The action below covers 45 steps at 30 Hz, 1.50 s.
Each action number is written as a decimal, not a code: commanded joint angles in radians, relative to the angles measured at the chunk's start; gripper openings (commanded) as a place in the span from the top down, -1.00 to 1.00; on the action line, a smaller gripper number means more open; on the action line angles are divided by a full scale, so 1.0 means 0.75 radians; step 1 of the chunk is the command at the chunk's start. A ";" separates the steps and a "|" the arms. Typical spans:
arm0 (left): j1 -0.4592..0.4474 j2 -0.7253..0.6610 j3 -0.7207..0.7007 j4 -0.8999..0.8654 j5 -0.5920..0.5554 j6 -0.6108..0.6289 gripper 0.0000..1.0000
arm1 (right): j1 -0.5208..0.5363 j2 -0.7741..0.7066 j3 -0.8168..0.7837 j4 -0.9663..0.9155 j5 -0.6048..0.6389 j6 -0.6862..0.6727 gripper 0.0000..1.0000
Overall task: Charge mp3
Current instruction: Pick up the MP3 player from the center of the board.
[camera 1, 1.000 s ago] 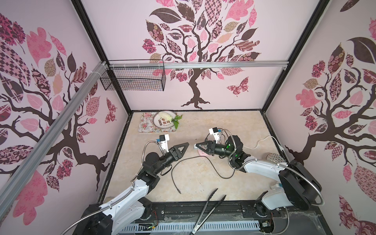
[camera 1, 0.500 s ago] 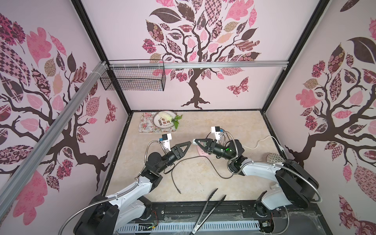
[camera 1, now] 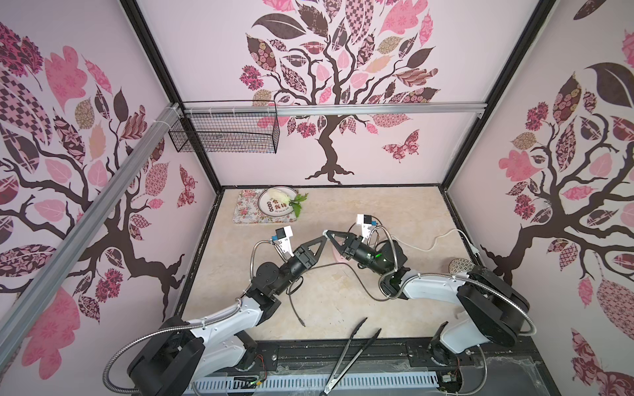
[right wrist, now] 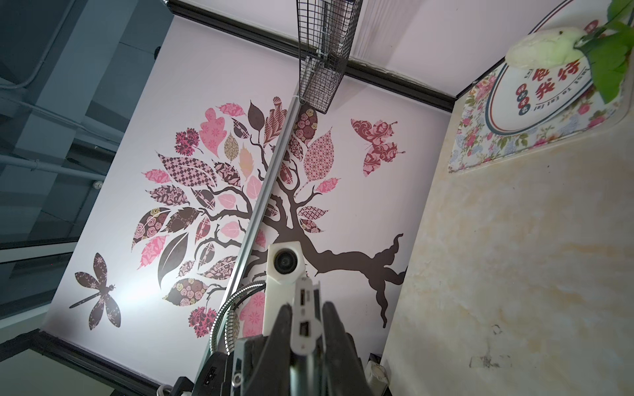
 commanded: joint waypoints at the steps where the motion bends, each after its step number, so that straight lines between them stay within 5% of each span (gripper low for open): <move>1: -0.004 0.026 0.002 0.093 -0.079 0.018 0.18 | 0.022 0.023 0.013 0.085 0.070 0.018 1.00; 27: -0.081 0.145 0.077 0.172 -0.186 0.037 0.43 | 0.089 0.062 0.035 0.099 0.167 -0.013 1.00; 34: -0.082 0.084 0.014 0.177 -0.297 0.046 0.41 | 0.093 0.047 -0.025 0.149 0.206 0.037 1.00; 45: -0.083 0.123 0.056 0.180 -0.238 0.029 0.32 | 0.095 0.058 -0.042 0.205 0.247 0.088 1.00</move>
